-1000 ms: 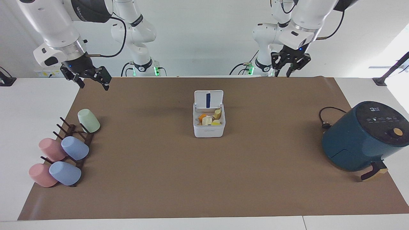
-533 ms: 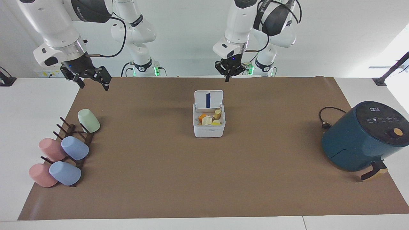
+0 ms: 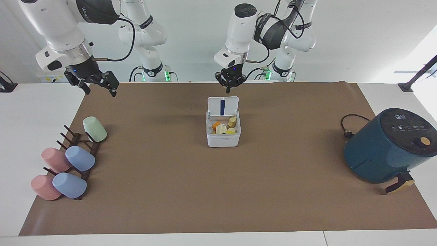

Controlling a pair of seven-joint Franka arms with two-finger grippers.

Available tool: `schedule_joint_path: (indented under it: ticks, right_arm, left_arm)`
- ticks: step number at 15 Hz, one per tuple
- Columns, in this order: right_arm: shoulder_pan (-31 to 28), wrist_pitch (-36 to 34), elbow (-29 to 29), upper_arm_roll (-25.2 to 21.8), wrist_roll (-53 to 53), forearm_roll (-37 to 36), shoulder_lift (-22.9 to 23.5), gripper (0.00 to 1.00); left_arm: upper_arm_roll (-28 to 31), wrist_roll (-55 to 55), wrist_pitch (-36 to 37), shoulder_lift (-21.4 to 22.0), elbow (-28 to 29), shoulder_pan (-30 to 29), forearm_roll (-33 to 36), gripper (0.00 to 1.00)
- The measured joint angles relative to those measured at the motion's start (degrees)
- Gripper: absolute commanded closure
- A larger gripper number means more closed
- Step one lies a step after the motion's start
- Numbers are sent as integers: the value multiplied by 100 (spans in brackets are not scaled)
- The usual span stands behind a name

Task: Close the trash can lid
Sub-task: 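Reach the left gripper over the bin to the raised white lid, then push the white lid down over the bin opening with the left gripper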

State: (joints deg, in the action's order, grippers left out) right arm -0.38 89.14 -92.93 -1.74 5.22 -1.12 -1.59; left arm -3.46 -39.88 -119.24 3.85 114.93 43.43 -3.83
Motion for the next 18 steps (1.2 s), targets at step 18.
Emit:
schedule_joint_path:
  ticks: [18]
  right_arm:
    - [0,0,0,0,0,0,0,0]
  left_arm:
    - [167,-86,-964,-1241,-758,-466,-1,100]
